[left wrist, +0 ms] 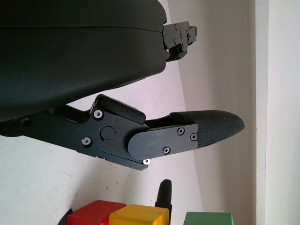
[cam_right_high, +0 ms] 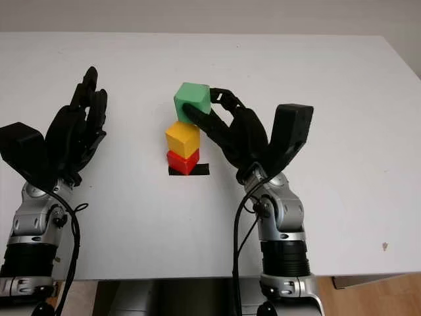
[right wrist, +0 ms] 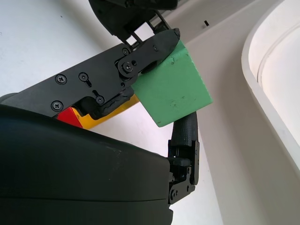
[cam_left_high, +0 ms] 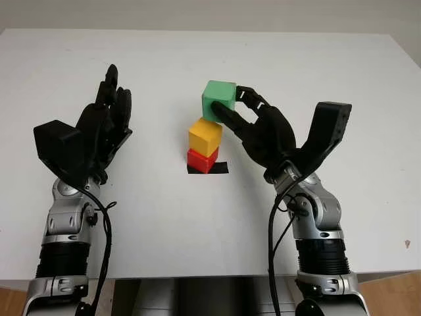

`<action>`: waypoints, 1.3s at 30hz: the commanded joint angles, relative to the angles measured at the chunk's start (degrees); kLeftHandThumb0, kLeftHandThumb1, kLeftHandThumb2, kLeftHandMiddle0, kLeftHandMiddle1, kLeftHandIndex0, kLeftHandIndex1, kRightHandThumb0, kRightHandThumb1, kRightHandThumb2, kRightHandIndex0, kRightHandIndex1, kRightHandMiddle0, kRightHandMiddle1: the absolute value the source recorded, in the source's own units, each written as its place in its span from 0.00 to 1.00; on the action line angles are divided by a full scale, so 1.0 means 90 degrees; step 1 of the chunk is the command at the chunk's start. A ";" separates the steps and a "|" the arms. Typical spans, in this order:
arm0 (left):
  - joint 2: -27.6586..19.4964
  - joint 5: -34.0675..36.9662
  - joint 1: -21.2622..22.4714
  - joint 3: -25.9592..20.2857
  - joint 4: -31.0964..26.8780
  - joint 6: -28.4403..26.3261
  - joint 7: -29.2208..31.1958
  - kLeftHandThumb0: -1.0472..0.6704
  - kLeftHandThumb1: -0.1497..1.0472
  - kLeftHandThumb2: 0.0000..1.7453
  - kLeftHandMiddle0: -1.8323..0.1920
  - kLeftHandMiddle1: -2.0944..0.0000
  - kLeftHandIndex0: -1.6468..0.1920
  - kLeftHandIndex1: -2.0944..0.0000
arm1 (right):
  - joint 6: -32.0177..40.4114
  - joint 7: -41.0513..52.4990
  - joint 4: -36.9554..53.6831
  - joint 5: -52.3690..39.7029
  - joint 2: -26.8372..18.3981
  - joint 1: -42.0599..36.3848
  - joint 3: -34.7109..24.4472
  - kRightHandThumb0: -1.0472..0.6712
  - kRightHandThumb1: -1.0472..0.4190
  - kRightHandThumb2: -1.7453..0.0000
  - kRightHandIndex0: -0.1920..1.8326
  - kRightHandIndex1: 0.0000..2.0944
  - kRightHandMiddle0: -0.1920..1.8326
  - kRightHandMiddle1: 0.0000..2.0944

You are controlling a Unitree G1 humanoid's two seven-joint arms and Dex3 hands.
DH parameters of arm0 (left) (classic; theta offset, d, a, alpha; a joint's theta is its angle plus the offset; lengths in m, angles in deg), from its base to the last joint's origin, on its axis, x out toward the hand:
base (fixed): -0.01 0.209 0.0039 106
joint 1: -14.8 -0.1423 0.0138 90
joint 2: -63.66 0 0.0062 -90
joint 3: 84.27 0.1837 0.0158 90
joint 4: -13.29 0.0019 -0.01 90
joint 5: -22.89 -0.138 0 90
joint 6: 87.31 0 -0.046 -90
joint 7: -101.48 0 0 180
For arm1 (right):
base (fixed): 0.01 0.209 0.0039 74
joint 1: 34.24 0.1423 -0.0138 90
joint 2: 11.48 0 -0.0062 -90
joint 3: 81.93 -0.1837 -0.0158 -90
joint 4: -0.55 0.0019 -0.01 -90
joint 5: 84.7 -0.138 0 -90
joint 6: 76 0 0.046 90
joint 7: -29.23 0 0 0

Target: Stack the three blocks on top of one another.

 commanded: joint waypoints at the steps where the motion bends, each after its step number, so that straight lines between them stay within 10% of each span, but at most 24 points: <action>1: 0.0025 -0.0027 -0.0096 0.0032 -0.0032 0.0031 0.0005 0.16 1.00 0.33 0.98 0.97 0.97 0.97 | 0.0036 0.0041 0.0116 -0.0018 -0.0006 -0.0038 0.0035 0.34 0.04 0.97 0.22 0.02 0.22 0.83; 39: 0.0124 -0.0063 -0.0111 0.0042 -0.0102 -0.0016 -0.0036 0.15 1.00 0.33 0.98 0.97 0.98 0.98 | -0.0073 0.0407 -0.0433 0.0478 -0.0261 0.0128 0.0247 0.34 0.06 0.97 0.21 0.02 0.22 0.85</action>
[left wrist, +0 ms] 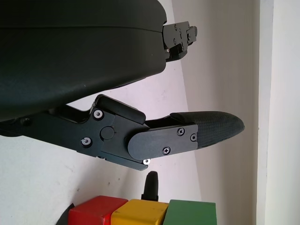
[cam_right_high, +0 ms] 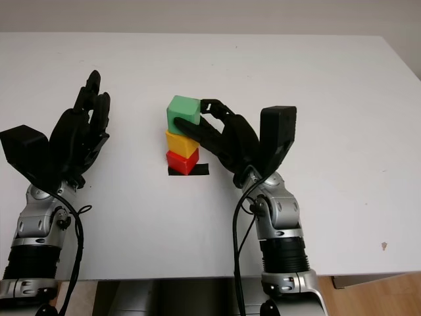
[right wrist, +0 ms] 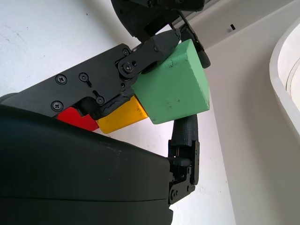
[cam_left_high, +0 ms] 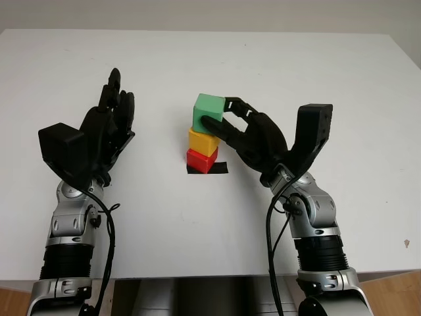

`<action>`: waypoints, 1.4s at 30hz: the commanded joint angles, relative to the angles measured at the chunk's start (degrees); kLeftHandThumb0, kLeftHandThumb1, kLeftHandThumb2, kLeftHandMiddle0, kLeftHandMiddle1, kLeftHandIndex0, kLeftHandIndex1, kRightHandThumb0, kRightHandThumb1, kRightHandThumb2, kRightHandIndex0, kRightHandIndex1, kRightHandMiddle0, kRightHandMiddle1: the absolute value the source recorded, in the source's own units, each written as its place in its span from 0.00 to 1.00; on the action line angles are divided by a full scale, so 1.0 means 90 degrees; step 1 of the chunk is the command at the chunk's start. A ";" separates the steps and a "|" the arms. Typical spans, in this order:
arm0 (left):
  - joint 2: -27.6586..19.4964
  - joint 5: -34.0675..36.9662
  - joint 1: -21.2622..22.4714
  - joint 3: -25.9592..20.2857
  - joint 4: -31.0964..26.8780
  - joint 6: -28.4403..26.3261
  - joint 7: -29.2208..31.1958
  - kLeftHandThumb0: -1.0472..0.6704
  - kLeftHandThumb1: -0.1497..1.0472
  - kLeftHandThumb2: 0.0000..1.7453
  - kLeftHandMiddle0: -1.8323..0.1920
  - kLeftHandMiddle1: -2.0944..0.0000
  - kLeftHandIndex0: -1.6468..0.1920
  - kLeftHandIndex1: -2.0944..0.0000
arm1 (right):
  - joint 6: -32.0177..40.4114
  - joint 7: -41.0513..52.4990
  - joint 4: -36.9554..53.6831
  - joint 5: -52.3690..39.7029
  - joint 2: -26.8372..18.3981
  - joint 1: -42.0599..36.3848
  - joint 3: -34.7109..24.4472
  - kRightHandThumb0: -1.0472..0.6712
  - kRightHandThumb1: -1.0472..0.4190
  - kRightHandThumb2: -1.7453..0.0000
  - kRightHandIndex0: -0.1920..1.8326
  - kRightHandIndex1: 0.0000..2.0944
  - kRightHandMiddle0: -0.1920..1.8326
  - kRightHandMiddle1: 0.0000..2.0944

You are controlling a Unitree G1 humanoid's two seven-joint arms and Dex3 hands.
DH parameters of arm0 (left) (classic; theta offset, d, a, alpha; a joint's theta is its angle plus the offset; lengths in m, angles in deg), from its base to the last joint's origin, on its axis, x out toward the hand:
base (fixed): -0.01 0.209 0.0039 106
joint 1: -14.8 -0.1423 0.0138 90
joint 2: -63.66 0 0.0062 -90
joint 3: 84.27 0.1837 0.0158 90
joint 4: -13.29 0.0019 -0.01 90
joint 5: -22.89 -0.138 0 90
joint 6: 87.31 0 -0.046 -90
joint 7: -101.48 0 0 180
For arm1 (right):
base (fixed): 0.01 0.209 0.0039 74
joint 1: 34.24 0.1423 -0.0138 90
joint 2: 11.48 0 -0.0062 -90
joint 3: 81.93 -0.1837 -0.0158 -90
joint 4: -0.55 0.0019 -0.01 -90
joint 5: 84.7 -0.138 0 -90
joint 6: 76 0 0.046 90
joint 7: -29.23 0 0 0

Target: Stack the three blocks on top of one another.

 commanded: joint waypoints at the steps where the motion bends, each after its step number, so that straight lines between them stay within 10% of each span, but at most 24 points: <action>1: -0.0004 0.0002 -0.0056 0.0027 -0.0092 0.0003 0.0019 0.16 1.00 0.33 0.98 0.97 0.98 0.98 | -0.0073 0.0026 0.0024 0.0072 -0.0083 -0.0010 0.0051 0.34 0.06 0.97 0.21 0.02 0.22 0.85; 26: 0.0019 -0.0010 -0.0087 0.0027 -0.0118 -0.0031 0.0006 0.16 1.00 0.32 0.98 0.97 0.97 0.97 | -0.0847 0.0992 0.0551 0.0132 -0.0474 -0.0618 0.0251 0.19 0.13 0.97 0.01 0.00 0.00 0.12; 34: 0.0037 0.0038 -0.0073 -0.0032 -0.0042 0.0047 -0.0007 0.16 1.00 0.30 0.97 0.97 0.97 0.97 | -0.2512 0.1410 0.0265 0.0257 -0.0684 -0.0783 0.0014 0.12 0.09 0.96 0.00 0.00 0.00 0.00; 39: 0.0009 0.0009 -0.0085 -0.0057 0.0034 0.0129 -0.0050 0.16 1.00 0.31 0.97 0.97 0.97 0.97 | -0.3455 0.0735 -0.0076 0.0960 -0.0924 -0.0784 -0.0179 0.10 0.00 0.64 0.00 0.00 0.00 0.00; 42: 0.0028 0.0053 -0.0090 -0.0096 0.0073 0.0167 -0.0058 0.16 1.00 0.32 0.98 0.98 0.97 0.97 | -0.3505 0.0360 -0.0356 0.0838 -0.0869 -0.0660 -0.0459 0.11 0.00 0.62 0.00 0.00 0.00 0.00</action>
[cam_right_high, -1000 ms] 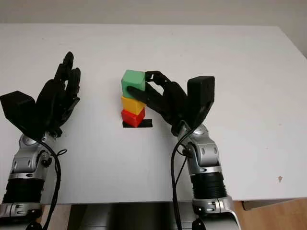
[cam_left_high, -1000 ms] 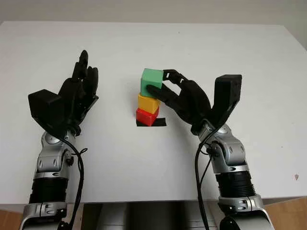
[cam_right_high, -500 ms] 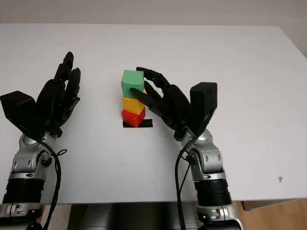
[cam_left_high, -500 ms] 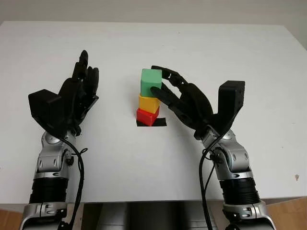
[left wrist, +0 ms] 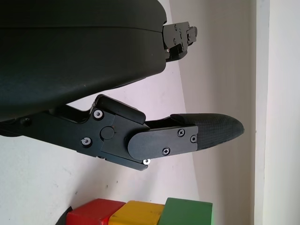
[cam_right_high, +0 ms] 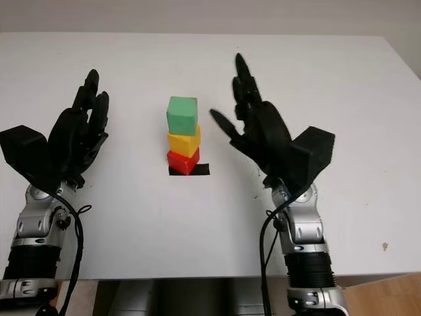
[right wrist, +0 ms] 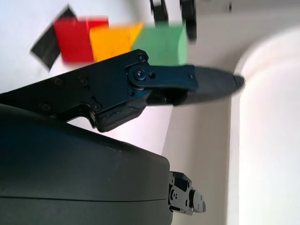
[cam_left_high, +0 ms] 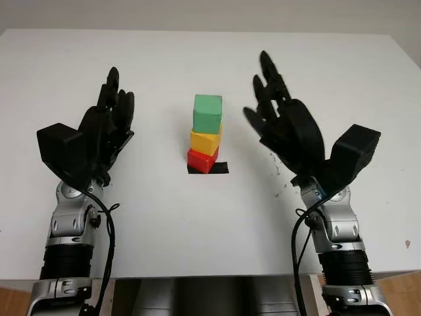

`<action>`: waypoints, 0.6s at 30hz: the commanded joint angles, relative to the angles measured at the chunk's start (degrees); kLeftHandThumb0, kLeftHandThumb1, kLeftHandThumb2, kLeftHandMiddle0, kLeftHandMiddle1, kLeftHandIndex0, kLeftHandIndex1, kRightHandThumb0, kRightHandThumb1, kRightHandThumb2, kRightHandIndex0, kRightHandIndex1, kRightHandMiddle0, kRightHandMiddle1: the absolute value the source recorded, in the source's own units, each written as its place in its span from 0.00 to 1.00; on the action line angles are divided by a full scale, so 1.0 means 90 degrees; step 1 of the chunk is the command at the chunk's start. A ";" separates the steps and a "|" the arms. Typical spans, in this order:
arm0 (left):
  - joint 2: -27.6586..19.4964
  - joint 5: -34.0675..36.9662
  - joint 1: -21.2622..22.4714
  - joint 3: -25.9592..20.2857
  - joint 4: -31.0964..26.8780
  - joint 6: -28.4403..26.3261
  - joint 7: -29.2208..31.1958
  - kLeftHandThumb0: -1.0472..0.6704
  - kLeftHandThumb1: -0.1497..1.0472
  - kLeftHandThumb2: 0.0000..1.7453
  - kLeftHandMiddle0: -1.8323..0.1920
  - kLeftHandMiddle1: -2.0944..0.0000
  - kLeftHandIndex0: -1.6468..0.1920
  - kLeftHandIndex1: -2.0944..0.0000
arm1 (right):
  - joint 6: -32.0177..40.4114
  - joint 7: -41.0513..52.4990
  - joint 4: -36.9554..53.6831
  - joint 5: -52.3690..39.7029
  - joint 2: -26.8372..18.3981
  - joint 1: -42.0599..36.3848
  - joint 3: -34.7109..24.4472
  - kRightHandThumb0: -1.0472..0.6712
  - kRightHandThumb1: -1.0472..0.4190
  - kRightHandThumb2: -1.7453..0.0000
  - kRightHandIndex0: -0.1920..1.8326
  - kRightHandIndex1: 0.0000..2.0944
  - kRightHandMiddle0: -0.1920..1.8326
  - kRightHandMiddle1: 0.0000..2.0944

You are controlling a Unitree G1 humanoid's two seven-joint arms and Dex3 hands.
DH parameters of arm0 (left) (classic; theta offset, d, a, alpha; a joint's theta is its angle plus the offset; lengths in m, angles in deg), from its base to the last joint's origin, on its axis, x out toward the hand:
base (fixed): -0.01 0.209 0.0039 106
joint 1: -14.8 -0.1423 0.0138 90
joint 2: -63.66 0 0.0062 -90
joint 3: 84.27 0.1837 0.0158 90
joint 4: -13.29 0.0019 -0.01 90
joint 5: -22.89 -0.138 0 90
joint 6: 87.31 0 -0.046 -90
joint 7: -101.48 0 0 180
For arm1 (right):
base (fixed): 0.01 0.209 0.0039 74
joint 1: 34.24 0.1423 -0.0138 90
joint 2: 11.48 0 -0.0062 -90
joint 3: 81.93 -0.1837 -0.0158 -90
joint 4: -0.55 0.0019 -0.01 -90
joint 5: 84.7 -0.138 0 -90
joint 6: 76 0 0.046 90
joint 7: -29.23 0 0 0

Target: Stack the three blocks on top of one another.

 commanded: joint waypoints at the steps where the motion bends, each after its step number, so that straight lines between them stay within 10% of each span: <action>1: 0.0035 0.0065 -0.0102 -0.0070 0.0039 0.0084 -0.0015 0.16 1.00 0.32 0.98 0.98 0.98 0.97 | -0.0084 -0.0169 -0.0243 -0.0108 -0.0011 0.0132 -0.0213 0.12 0.00 0.62 0.00 0.00 0.00 0.00; 18: 0.0105 0.0037 -0.0142 -0.0078 0.0083 0.0225 -0.0072 0.17 1.00 0.33 0.99 0.97 0.98 0.98 | 0.0337 -0.0588 -0.1193 -0.0198 -0.0028 0.0622 -0.0292 0.19 0.00 0.59 0.00 0.00 0.00 0.00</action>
